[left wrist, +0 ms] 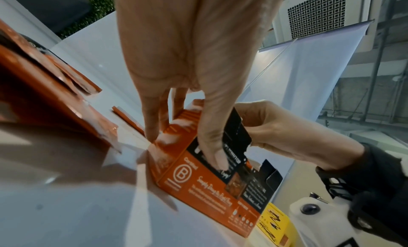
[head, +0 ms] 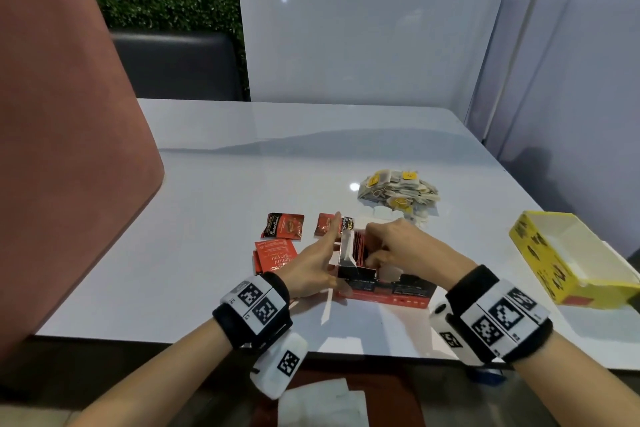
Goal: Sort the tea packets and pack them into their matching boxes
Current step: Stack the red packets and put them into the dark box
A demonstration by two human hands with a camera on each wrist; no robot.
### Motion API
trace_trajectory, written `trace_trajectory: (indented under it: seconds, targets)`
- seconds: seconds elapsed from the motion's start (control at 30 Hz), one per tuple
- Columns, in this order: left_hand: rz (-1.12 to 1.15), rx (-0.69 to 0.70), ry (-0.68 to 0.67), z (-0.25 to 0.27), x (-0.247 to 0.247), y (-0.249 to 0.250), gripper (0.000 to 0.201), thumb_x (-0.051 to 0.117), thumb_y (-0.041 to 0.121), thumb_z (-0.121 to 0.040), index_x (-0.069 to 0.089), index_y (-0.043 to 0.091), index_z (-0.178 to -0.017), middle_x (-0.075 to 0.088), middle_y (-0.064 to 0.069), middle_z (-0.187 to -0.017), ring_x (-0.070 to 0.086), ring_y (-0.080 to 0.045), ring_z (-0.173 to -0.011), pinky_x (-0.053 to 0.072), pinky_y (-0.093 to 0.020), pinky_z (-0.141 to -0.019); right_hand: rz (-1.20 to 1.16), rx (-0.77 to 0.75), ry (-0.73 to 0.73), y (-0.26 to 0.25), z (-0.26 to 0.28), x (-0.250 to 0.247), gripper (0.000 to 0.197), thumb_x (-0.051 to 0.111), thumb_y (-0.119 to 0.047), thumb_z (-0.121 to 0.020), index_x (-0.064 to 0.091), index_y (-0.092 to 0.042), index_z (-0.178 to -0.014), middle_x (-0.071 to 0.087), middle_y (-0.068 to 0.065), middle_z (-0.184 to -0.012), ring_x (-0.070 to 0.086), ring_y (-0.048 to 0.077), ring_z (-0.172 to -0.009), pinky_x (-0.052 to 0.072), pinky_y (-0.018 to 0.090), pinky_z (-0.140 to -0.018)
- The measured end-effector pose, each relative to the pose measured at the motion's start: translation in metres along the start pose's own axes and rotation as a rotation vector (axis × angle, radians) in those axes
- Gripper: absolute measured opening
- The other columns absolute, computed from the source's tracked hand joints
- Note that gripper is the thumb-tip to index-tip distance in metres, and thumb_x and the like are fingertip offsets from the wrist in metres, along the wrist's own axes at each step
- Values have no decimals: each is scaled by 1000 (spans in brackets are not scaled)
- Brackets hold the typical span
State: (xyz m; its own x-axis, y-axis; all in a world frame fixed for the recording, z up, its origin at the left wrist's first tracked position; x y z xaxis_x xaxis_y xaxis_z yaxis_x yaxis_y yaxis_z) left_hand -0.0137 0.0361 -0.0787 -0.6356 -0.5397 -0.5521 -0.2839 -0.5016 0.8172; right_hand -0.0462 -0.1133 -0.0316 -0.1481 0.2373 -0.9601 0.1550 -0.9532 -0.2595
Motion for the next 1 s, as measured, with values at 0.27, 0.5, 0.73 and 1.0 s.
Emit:
trace_trajectory:
  seconds: [0.27,0.5,0.73,1.0]
  targets:
    - [-22,-73,298,37,-79,-26,77,68,18,-81,26,24,-146,44,-3,-141,45,-12,-122,39,-24,-95,-26,-119,296,-45,31,-32,10,49,-20,-95,56,-12,-95,62,1,-96,55,18,-85,46,30,-74]
    - [-563,-128,-6,44,-82,-42,65,62,13,-86,31,11,-143,29,-8,-148,31,-20,-135,22,-25,-109,63,-164,47,-105,4,30,17,43,-3,-93,54,-4,-107,60,14,-106,59,30,-98,44,34,-73]
    - [-862,-69,-161,28,-71,-43,61,51,5,-86,32,10,-143,30,-4,-150,32,-20,-136,27,-31,-113,316,-99,-185,-133,-21,61,47,53,-6,-91,36,3,-134,44,15,-133,51,30,-120,45,38,-97]
    - [-1060,54,-120,17,-69,-55,45,55,22,-87,47,17,-131,42,-1,-131,41,-19,-118,44,-36,-94,328,-82,-124,-135,-14,64,62,54,-18,-92,20,7,-138,44,19,-132,55,33,-114,50,39,-90]
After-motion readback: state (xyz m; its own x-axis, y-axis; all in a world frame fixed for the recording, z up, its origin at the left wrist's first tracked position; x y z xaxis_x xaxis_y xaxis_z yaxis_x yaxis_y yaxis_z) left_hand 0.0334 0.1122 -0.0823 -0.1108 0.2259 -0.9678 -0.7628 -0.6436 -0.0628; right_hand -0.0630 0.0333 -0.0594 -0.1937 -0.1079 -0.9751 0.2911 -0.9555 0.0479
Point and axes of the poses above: each hand's wrist, its own z-axis away from the middle knuckle, its own x-axis out of the palm, y = z × x, the point moved 3 cm from there along -z, towards the middle knuckle
